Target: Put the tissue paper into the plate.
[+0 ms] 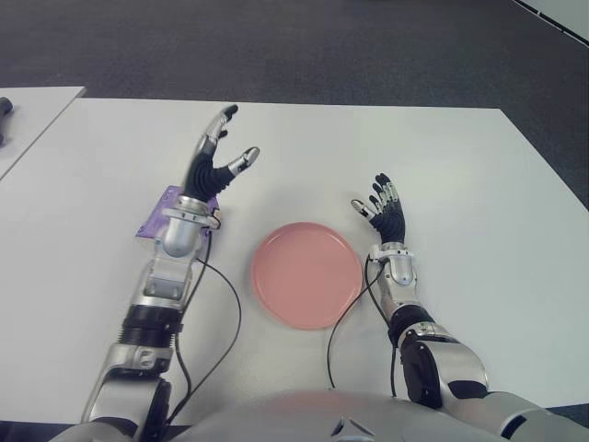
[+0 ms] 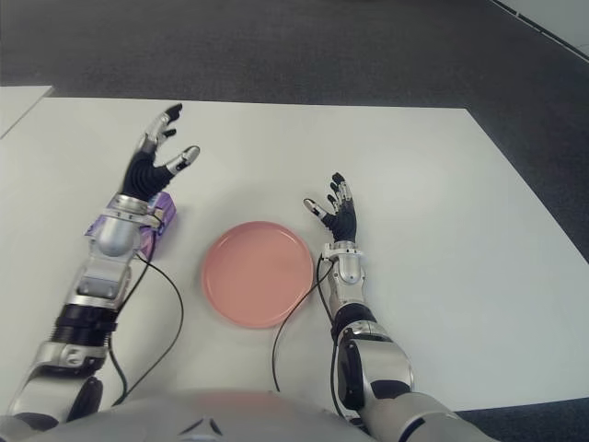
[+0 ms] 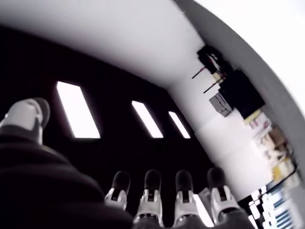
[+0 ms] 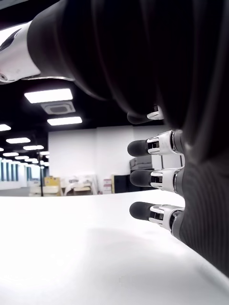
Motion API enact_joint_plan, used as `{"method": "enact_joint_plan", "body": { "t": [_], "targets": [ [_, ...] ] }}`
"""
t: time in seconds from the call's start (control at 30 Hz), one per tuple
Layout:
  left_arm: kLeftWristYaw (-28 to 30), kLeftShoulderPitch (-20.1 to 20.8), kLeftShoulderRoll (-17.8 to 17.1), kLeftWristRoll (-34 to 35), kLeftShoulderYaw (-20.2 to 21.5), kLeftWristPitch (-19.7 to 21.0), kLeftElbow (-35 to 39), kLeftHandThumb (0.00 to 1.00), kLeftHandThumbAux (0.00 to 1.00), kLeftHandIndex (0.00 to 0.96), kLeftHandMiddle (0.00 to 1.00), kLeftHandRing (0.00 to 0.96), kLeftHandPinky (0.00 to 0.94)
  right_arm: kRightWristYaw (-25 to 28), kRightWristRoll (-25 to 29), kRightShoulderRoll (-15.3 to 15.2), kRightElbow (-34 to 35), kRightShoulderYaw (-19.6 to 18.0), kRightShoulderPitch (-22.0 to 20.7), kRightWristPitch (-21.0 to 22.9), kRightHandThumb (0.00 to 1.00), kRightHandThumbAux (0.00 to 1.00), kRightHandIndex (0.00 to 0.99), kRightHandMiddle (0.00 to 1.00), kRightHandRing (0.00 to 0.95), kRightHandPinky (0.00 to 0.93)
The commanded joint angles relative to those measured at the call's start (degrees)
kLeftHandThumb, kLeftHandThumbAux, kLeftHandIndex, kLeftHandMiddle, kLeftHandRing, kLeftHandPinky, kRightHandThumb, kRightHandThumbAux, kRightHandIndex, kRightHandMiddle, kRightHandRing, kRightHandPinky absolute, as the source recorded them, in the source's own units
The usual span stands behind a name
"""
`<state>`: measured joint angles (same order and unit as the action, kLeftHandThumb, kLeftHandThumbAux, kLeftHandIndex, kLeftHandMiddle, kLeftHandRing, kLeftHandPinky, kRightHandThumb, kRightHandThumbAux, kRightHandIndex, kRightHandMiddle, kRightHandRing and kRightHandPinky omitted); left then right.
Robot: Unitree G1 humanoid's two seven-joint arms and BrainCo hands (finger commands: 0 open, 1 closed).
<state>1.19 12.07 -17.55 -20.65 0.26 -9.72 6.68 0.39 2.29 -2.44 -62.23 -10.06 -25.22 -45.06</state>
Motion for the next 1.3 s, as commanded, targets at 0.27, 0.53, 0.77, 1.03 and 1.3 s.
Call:
{"method": "enact_joint_plan", "body": {
  "t": [0.27,0.53,0.77,1.03,1.3],
  "targets": [
    [13.60,-1.26,-5.71,-33.56,-3.30,19.41,27.62,0.037,0.324,0.000,0.000,0.000,0.000,-1.37,-0.82,1.55,-3.05,0.65,3.02,1.19,0.080,0.783,0.006,0.000,0.000,0.018],
    [18.69,1.25,-7.06,-46.57,-3.47,22.04,28.38,0.032,0.313,0.000,0.000,0.000,0.000,-2.00,-1.18,1.98,-2.95,1.03,3.23,0.94,0.080,0.783,0.006,0.000,0.000,0.018],
    [24.54,3.91,-9.72,-54.45,-1.18,24.69,26.04,0.031,0.316,0.000,0.000,0.000,0.000,-2.74,-1.55,2.36,-2.84,1.51,3.53,0.60,0.080,0.783,0.006,0.000,0.000,0.018],
    [26.22,1.98,-11.81,-63.18,1.44,27.06,23.24,0.031,0.327,0.000,0.000,0.000,0.000,-3.24,-1.76,2.59,-2.61,1.91,3.81,0.39,0.080,0.783,0.006,0.000,0.000,0.018],
    [28.64,-3.47,-12.08,-70.88,1.63,29.11,17.60,0.012,0.286,0.000,0.000,0.000,0.000,-3.35,-1.71,2.55,-2.51,2.06,3.89,0.37,0.080,0.783,0.006,0.000,0.000,0.018]
  ]
}}
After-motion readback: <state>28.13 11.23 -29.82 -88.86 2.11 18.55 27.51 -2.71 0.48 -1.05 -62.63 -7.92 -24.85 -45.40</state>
